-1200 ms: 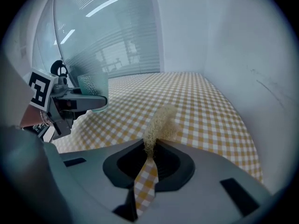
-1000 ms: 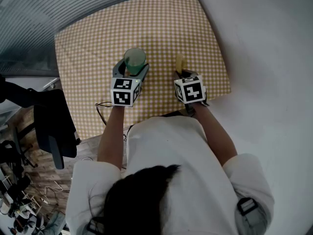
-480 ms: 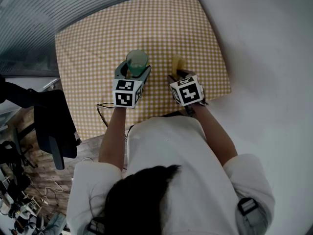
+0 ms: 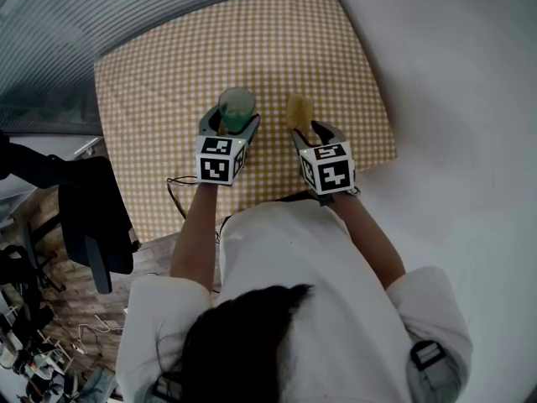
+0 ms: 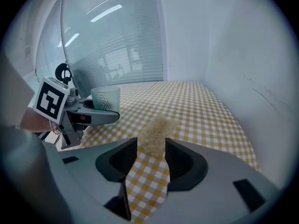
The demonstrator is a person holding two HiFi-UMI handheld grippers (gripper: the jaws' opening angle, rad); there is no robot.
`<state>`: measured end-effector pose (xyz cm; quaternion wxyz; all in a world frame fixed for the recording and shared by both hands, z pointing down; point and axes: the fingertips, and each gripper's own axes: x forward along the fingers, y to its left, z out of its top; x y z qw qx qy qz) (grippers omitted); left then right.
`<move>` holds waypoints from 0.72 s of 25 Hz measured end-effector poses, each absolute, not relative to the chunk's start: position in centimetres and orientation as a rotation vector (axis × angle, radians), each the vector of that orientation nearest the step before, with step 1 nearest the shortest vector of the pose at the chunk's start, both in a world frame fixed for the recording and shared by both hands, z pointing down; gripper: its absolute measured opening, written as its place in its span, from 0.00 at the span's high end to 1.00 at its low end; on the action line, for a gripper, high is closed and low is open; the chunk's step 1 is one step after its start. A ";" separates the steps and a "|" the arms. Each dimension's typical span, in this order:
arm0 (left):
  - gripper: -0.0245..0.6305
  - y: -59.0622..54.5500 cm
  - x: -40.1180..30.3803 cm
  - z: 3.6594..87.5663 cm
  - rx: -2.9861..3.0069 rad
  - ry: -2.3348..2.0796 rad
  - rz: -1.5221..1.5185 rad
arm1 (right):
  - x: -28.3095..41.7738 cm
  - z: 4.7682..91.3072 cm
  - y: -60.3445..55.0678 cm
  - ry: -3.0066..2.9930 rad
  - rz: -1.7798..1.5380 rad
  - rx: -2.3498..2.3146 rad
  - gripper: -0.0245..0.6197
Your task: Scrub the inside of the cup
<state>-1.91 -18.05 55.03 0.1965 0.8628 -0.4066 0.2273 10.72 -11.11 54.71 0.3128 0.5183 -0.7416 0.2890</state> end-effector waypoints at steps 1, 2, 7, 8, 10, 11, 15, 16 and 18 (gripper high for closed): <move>0.43 -18.1 -1.9 55.1 2.417 -1.138 0.645 | 11.0 54.6 -11.0 -1.954 0.759 1.385 0.69; 0.43 -18.2 -1.9 55.2 2.418 -1.137 0.652 | 11.3 54.5 -11.0 -1.952 0.761 1.403 0.69; 0.43 -18.2 -1.8 55.2 2.427 -1.123 0.665 | 12.0 54.3 -10.5 -1.954 0.806 1.445 0.69; 0.43 -18.2 -1.8 55.1 2.426 -1.121 0.669 | 12.0 54.3 -10.4 -1.956 0.807 1.444 0.69; 0.43 -18.2 -1.7 55.1 2.424 -1.116 0.679 | 12.0 54.2 -10.5 -1.960 0.810 1.444 0.69; 0.43 -18.1 -1.7 55.1 2.424 -1.113 0.685 | 12.0 54.1 -10.5 -1.963 0.812 1.445 0.69; 0.43 -17.5 -1.8 55.4 2.420 -1.099 0.708 | 11.6 54.2 -10.7 -1.977 0.820 1.445 0.69; 0.43 -17.4 -1.9 55.5 2.417 -1.098 0.713 | 11.4 54.2 -10.7 -1.979 0.823 1.443 0.69; 0.43 -17.3 -2.0 55.6 2.412 -1.096 0.727 | 11.3 54.3 -10.7 -1.982 0.830 1.442 0.69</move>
